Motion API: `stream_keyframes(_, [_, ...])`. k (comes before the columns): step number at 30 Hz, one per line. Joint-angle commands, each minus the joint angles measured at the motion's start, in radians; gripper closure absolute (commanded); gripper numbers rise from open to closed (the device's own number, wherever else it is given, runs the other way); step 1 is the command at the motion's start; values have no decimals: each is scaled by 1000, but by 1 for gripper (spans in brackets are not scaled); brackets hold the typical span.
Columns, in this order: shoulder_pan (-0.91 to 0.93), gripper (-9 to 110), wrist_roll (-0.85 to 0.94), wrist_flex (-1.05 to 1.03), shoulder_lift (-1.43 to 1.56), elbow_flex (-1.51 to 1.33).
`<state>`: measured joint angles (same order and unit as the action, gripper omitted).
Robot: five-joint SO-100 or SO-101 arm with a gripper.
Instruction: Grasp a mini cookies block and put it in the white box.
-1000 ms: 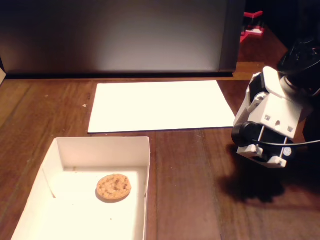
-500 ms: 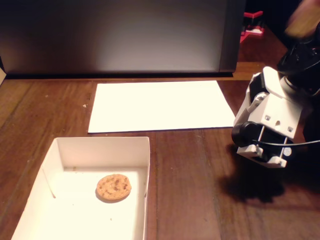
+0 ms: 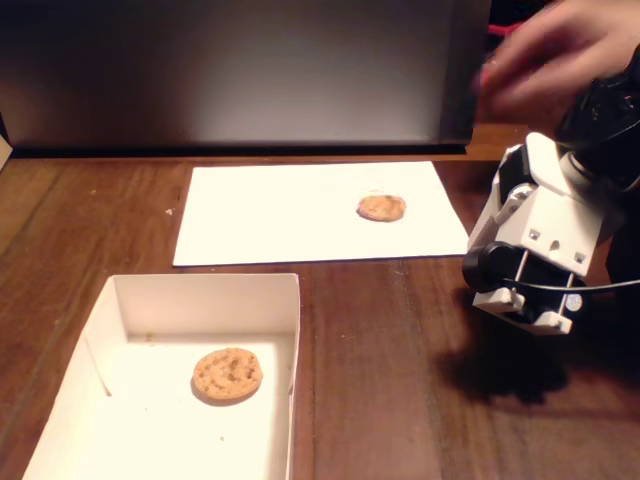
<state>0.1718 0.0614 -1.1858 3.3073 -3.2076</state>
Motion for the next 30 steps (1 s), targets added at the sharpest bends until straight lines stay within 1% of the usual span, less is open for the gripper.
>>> stream_keyframes(1, [-8, 101, 2, -8, 71, 17])
stream_keyframes(23, [-9, 101, 11, -8, 71, 17])
stream_keyframes(28, [-21, 101, 6, 52, 71, 6])
stream_keyframes(30, [-61, 101, 80, 106, 71, -8])
